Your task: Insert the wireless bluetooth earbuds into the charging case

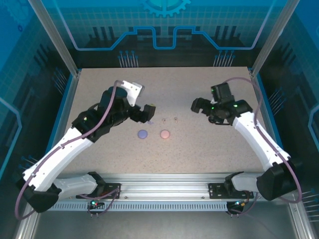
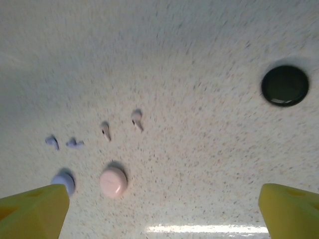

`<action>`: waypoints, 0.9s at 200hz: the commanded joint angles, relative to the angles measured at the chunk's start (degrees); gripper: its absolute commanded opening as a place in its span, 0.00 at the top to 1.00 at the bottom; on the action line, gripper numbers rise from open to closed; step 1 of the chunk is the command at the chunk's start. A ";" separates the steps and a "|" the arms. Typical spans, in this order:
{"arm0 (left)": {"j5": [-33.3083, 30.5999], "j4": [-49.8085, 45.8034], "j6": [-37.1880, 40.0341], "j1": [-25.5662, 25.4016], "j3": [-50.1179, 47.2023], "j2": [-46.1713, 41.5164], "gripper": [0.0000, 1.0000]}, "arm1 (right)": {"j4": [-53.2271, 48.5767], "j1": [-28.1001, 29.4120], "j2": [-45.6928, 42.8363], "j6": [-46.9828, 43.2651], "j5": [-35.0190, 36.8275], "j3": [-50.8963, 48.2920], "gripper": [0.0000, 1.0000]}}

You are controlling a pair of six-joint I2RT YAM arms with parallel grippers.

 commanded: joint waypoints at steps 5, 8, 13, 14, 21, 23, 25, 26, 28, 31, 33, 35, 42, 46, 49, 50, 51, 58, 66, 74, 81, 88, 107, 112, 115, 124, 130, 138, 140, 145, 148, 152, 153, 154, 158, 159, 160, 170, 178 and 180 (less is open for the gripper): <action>-2.93 12.43 -4.74 2.84 -9.74 -5.07 0.01 | 0.78 6.13 4.92 3.21 5.51 -1.03 0.00; -3.13 13.28 -5.44 3.20 -10.73 -5.73 0.01 | 0.69 6.87 5.67 3.51 5.82 -0.93 0.00; -3.62 14.62 -6.43 3.67 -12.54 -6.58 0.01 | 0.60 8.04 6.88 4.07 6.27 -0.69 0.00; -3.69 14.87 -6.66 3.81 -12.87 -6.77 0.01 | 0.60 8.35 7.09 4.17 6.35 -0.66 0.00; -4.16 16.63 -7.75 4.55 -15.03 -7.83 0.01 | 0.37 9.97 9.00 4.89 6.92 -0.18 0.00; -4.15 17.22 -7.98 4.78 -15.67 -8.12 0.01 | 0.19 10.46 9.53 5.18 7.12 0.00 0.00; -4.08 17.74 -8.14 5.12 -16.32 -8.39 0.01 | 0.05 10.92 10.04 5.64 7.37 0.22 0.00; -4.05 18.02 -8.36 5.12 -16.65 -8.50 0.01 | -0.03 11.20 10.25 5.84 7.42 0.33 0.00; -3.97 18.43 -8.55 5.47 -17.22 -8.77 0.01 | -0.15 11.58 10.90 6.23 7.68 0.47 0.00; -3.82 19.21 -9.01 5.67 -18.10 -9.11 0.01 | -0.31 12.38 11.71 6.67 8.04 0.79 0.00; -3.69 19.58 -9.18 6.12 -18.57 -9.36 0.01 | -0.40 12.78 12.23 7.05 8.26 1.01 0.00; -3.61 20.13 -9.55 6.29 -19.15 -9.58 0.01 | -0.51 13.25 12.78 7.32 8.44 1.22 0.00; -3.62 21.74 -10.61 6.84 -20.93 -10.28 0.01 | -0.99 14.67 14.77 8.42 9.06 2.15 0.00; -3.71 22.78 -11.01 7.13 -22.00 -10.64 0.01 | -1.26 15.41 16.01 9.02 9.23 2.79 0.00; -3.68 23.56 -11.22 7.34 -22.72 -10.88 0.01 | -1.45 16.01 16.95 9.42 9.31 3.23 0.00; -3.63 23.83 -11.29 7.44 -22.84 -10.98 0.01 | -1.57 16.25 17.23 9.57 9.36 3.42 0.00; -3.61 24.05 -11.33 7.54 -23.20 -11.03 0.01 | -1.67 16.46 17.58 9.69 9.39 3.55 0.00; -3.51 26.13 -11.50 7.98 -25.13 -11.60 0.01 | -2.14 17.68 19.63 10.63 9.61 4.84 0.00; -3.17 28.55 -11.83 8.56 -27.11 -12.18 0.01 | -2.78 19.05 21.93 11.93 10.04 6.28 0.00; -2.94 30.14 -12.54 9.25 -28.87 -12.60 0.01 | -3.35 20.16 24.07 13.27 9.95 7.69 0.00; -3.17 30.84 -13.24 9.73 -29.91 -12.75 0.01 | -3.98 20.90 25.81 14.65 9.82 8.83 0.00; -2.82 30.86 -13.97 10.27 -30.39 -12.72 0.01 | -4.68 21.71 27.44 16.19 9.65 10.03 0.00; -1.02 29.91 -15.19 11.35 -30.88 -12.40 0.01 | -5.59 23.28 31.00 20.02 8.86 12.65 0.02; -1.08 30.18 -15.31 11.44 -31.03 -12.37 0.01 | -5.72 23.69 31.82 20.92 8.72 13.32 0.03; -1.23 30.24 -15.38 11.50 -31.10 -12.25 0.01 | -5.92 23.86 32.20 21.53 8.58 13.80 0.03; -2.05 29.99 -15.95 11.76 -30.99 -12.14 0.01 | -6.57 24.36 33.55 23.10 8.34 15.07 0.03; -1.84 30.26 -16.40 12.23 -30.95 -11.93 0.01 | -6.98 24.65 34.43 23.97 8.19 15.81 0.04; -1.04 30.74 -16.73 12.49 -30.96 -11.66 0.01 | -7.86 25.02 35.62 25.19 8.10 16.98 0.04; -0.97 30.86 -16.79 12.54 -30.89 -11.56 0.01 | -8.09 25.08 35.90 25.43 7.98 17.25 0.04; -0.87 31.15 -17.03 12.56 -30.87 -11.48 0.01 | -8.63 25.17 36.62 26.11 7.84 17.91 0.04; -0.82 31.19 -17.21 12.58 -30.91 -11.30 0.01 | -8.91 25.24 36.98 26.50 7.78 18.27 0.05; -0.82 31.56 -17.44 12.61 -30.97 -11.04 0.01 | -9.22 25.35 37.43 26.99 7.74 18.70 0.05; -0.80 31.65 -17.53 12.63 -31.01 -11.02 0.01 | -9.28 25.36 37.53 27.10 7.70 18.80 0.05; -0.79 31.79 -17.61 12.60 -30.98 -10.96 0.01 | -9.31 25.40 37.62 27.16 7.59 18.89 0.05; -0.76 32.12 -17.90 12.56 -31.08 -10.82 0.01 | -9.43 25.45 38.07 27.56 7.34 19.17 0.05; -0.72 32.24 -17.93 12.56 -31.10 -10.78 0.01 | -9.47 25.45 38.16 27.65 7.28 19.25 0.05; -0.71 32.30 -18.07 12.56 -31.16 -10.71 0.01 | -9.45 25.45 38.24 27.74 7.20 19.34 0.05; -0.94 33.83 -18.92 12.56 -31.63 -10.26 0.01 | -9.34 25.45 39.18 28.43 6.46 19.97 0.06; -1.65 34.88 -19.82 12.65 -32.12 -9.84 0.01 | -9.53 25.43 39.90 28.90 6.15 20.52 0.07; -1.90 35.14 -20.07 12.65 -32.25 -9.74 0.01 | -9.58 25.45 40.13 29.02 6.11 20.68 0.07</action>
